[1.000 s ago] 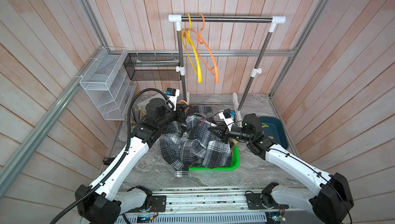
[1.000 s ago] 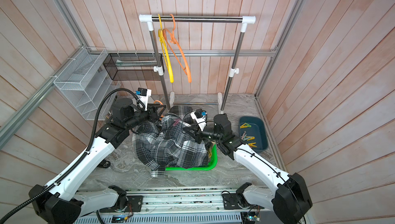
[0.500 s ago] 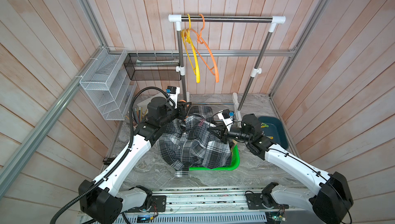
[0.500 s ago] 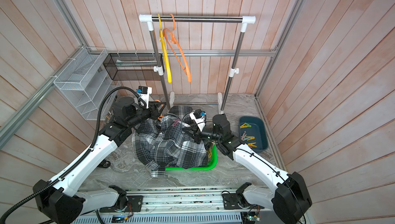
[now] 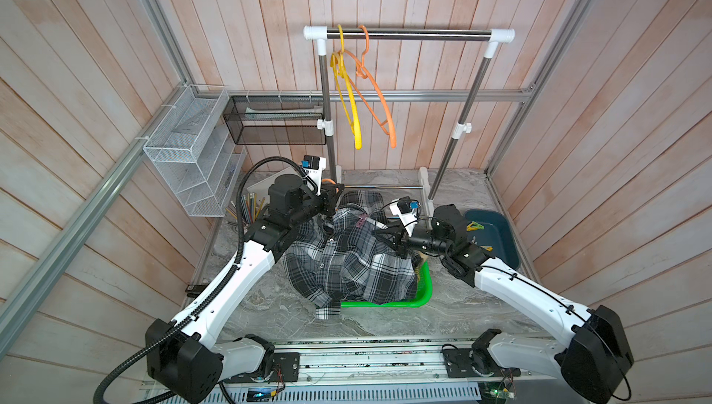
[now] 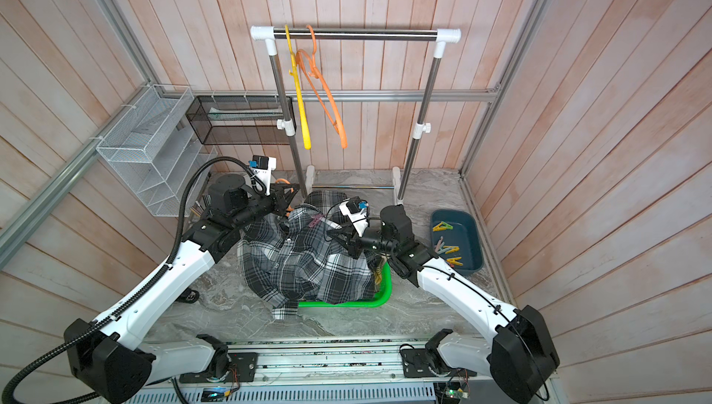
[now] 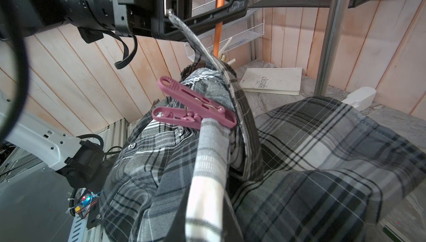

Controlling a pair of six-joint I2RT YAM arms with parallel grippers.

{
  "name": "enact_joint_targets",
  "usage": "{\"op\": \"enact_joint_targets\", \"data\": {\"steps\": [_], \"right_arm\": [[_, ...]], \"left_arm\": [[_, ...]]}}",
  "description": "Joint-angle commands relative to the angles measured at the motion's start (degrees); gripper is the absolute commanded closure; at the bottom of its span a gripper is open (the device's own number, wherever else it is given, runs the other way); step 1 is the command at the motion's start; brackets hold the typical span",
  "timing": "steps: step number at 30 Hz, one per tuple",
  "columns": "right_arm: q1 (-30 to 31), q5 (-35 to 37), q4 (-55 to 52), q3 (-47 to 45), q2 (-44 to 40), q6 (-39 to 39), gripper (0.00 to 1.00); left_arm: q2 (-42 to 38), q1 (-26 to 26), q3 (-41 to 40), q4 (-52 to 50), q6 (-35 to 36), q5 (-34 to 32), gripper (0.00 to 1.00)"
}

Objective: Remove the clothespins securing long-sleeve shirts to the hanger
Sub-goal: Remove the clamp from the hanger.

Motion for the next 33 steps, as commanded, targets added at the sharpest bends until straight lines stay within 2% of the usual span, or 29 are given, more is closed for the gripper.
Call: {"op": "enact_joint_targets", "data": {"steps": [1, 6, 8, 14, 22, 33], "right_arm": [[0.62, 1.02, -2.73, 2.8, -0.46, -2.57, 0.79], [0.6, 5.75, -6.7, 3.73, -3.01, -7.28, 0.49], [0.59, 7.56, -8.49, 4.53, -3.76, -9.55, 0.45], [1.36, 8.97, -11.11, 6.15, -4.98, -15.62, 0.39], [5.06, 16.03, -14.03, 11.43, -1.72, -23.68, 0.38], [9.65, 19.9, -16.93, 15.51, 2.6, -29.66, 0.36]], "left_arm": [[0.2, -0.01, -0.51, 1.24, 2.15, -0.25, 1.0], [0.65, -0.03, 0.17, -0.93, 3.68, -0.89, 1.0], [0.83, -0.03, 0.27, -1.44, 3.93, -1.22, 1.0], [0.84, -0.02, 0.41, -2.06, 4.1, -1.46, 1.0], [1.27, 0.04, 1.05, -2.57, 3.79, -1.15, 1.0], [1.78, -0.03, 1.47, -2.62, 3.45, -0.86, 1.0]]}}
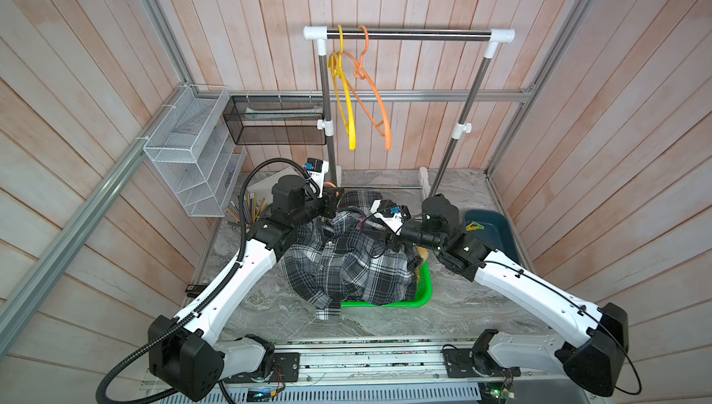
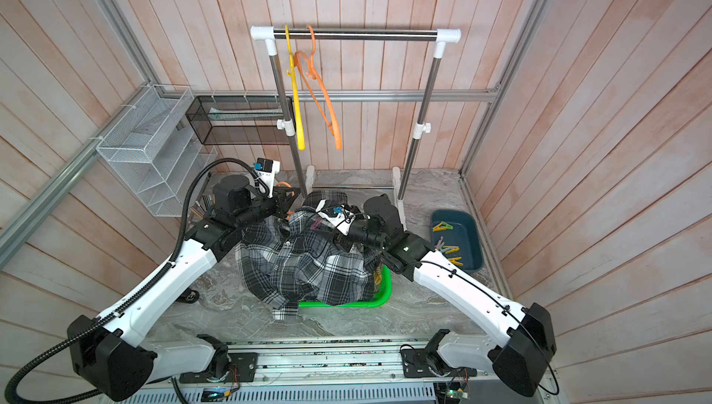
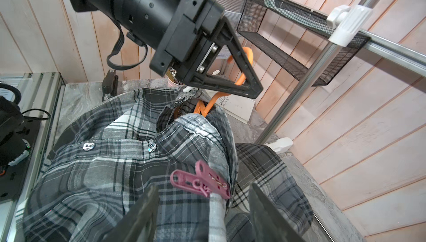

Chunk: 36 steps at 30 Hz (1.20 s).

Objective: Remove the clothespins securing long-sleeve shirts to the hanger
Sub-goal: Remove the clamp from the hanger.

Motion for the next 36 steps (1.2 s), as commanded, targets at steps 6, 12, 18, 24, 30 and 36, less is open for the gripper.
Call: {"op": "enact_joint_targets", "data": {"steps": [6, 12, 18, 24, 30, 36], "right_arm": [[1.06, 3.84, -0.77, 2.47, 1.93, -3.15, 0.37], [1.15, 3.81, -0.81, 4.1, 4.1, -4.26, 0.43], [1.31, 2.93, -1.0, 4.78, 5.55, -4.57, 0.44], [1.99, 3.88, -1.42, 5.3, 6.21, -5.64, 0.43], [3.04, 7.94, -0.82, 4.42, 6.11, -6.28, 0.41], [3.52, 12.59, 2.46, 3.32, 5.93, -6.73, 0.51]], "left_arm": [[1.02, 0.06, 1.47, -0.02, 0.81, -0.13, 1.0], [1.07, 0.07, 1.4, -0.11, 0.67, -0.14, 1.0], [0.85, 0.19, 1.49, -0.28, 0.73, -0.09, 1.0], [0.86, 0.28, 1.58, -0.41, 0.67, 0.01, 1.0], [0.85, 0.33, 1.58, -0.51, 0.72, 0.11, 1.0], [0.86, 0.41, 1.49, -0.48, 0.64, 0.15, 1.0]]}}
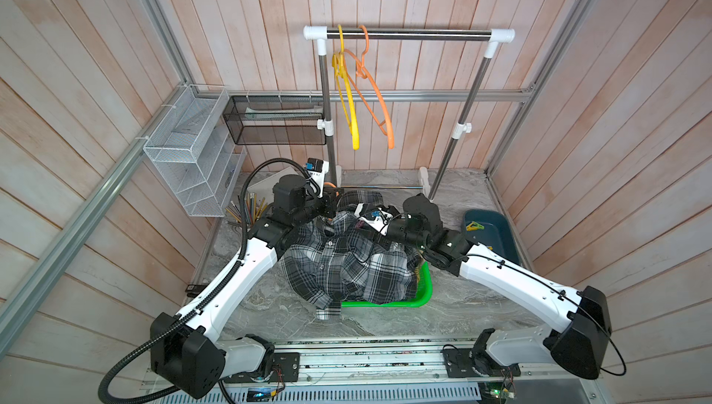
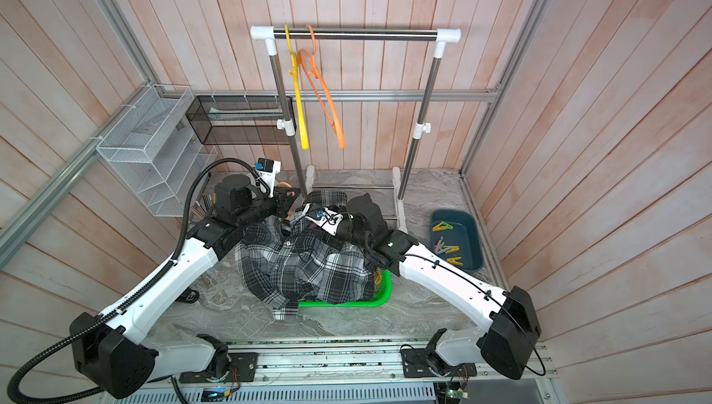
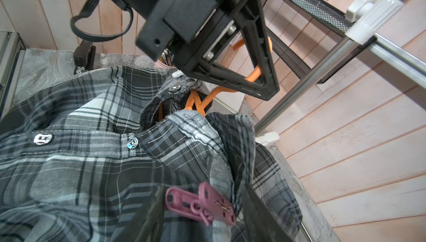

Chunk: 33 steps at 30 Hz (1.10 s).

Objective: Remove the clothespins securing long-sleeve shirts to the hanger
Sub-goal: Remove the clamp from the hanger.

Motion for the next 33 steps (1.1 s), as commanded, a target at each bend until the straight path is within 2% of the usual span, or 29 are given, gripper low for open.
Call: {"op": "enact_joint_targets", "data": {"steps": [1, 12, 17, 19, 33], "right_arm": [[0.31, 4.15, 2.79, -0.16, 0.1, -0.62, 0.53], [0.79, 4.64, 3.15, 0.25, 0.53, -1.73, 0.87], [0.75, 4.68, 2.5, 0.29, 0.4, -2.33, 0.94], [0.75, 4.96, 2.13, 0.37, 0.44, -2.17, 0.99], [0.32, 1.22, 2.31, 6.11, -2.45, 3.73, 1.0]], "left_arm": [[0.22, 0.22, 1.49, -0.53, 0.65, 0.14, 1.0], [0.03, 0.26, 1.51, -0.37, 0.53, 0.3, 1.0], [-0.03, 0.62, 1.61, -0.6, 0.7, 0.35, 1.0], [-0.09, 0.7, 1.56, -0.38, 0.56, 0.61, 1.0], [-0.38, 0.78, -0.98, 0.84, 0.3, 0.38, 1.0]]}}
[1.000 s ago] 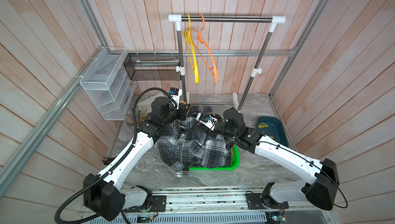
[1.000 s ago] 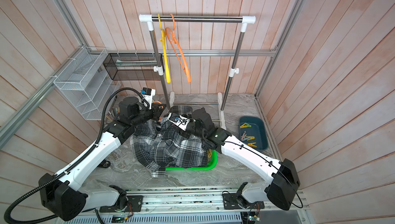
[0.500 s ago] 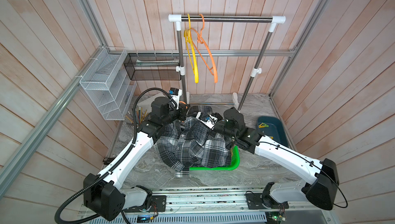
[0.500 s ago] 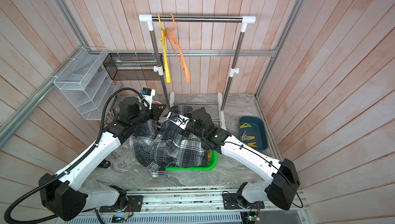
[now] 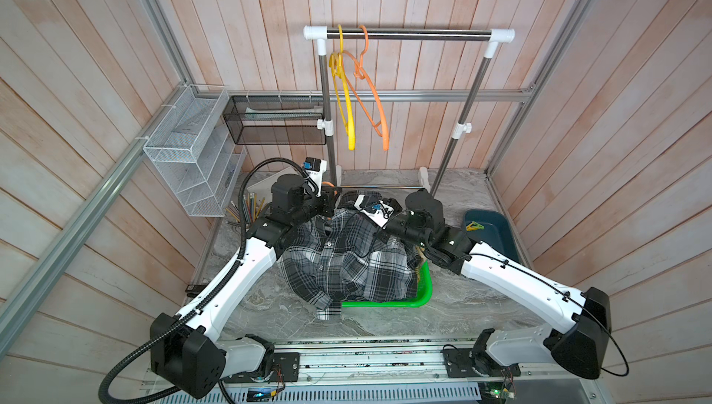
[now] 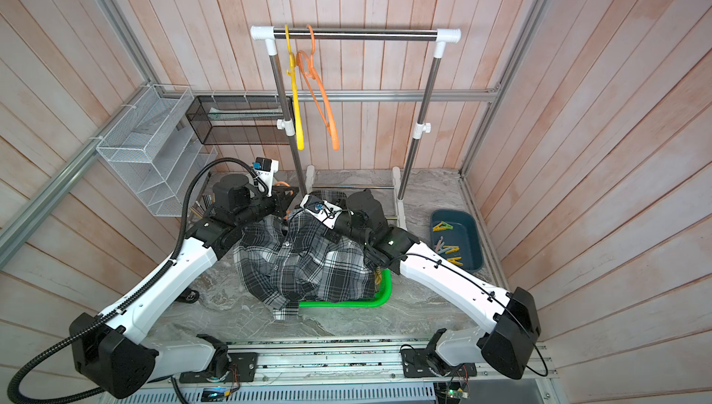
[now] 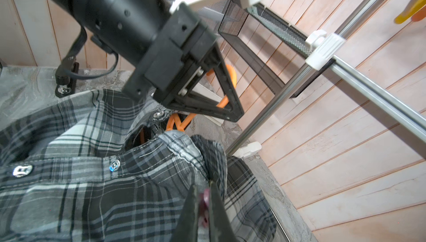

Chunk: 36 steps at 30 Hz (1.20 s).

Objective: Remove the clothespins securing long-sleeve shirts to the hanger
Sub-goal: Remove the clamp from the hanger, then place the clamp in the storage box.

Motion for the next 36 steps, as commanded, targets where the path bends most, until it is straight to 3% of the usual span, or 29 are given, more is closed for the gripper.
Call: {"op": "enact_joint_targets", "data": {"steps": [1, 6, 10, 16, 20, 24, 30, 36], "right_arm": [[-0.45, -1.79, 1.18, 2.13, -2.4, 3.2, 1.0], [-3.44, -1.01, -0.81, 3.18, -4.41, 9.65, 1.0], [-9.48, -0.53, -3.77, -0.57, -8.45, 18.51, 1.0], [-24.75, 0.18, -8.9, -11.18, -15.6, 32.62, 1.0], [-40.26, -0.33, -11.78, -15.83, -16.24, 41.89, 1.0], [-51.12, 2.89, -6.88, -21.62, -16.64, 45.59, 1.0], [-61.53, 6.68, 3.14, -29.28, -13.11, 49.18, 1.0], [-67.16, 9.14, 11.84, -34.47, -6.83, 52.04, 1.0]], "left_arm": [[-0.54, 0.11, -1.12, 0.58, 0.56, 0.25, 1.0], [-0.91, 0.19, -1.78, 0.79, 0.65, 0.09, 1.0], [-1.33, 0.21, -2.09, 1.56, 0.15, 0.7, 1.0], [-1.78, 0.28, -2.96, 2.75, 0.15, 0.88, 1.0], [-2.02, 0.41, -3.62, 3.59, 0.07, 1.51, 1.0], [-2.56, 0.52, -4.5, 4.69, -0.31, 1.96, 1.0], [-3.5, 0.83, -4.71, 5.49, -0.87, 2.72, 1.0], [-3.99, 0.92, -5.11, 5.72, -1.21, 3.55, 1.0]]}}
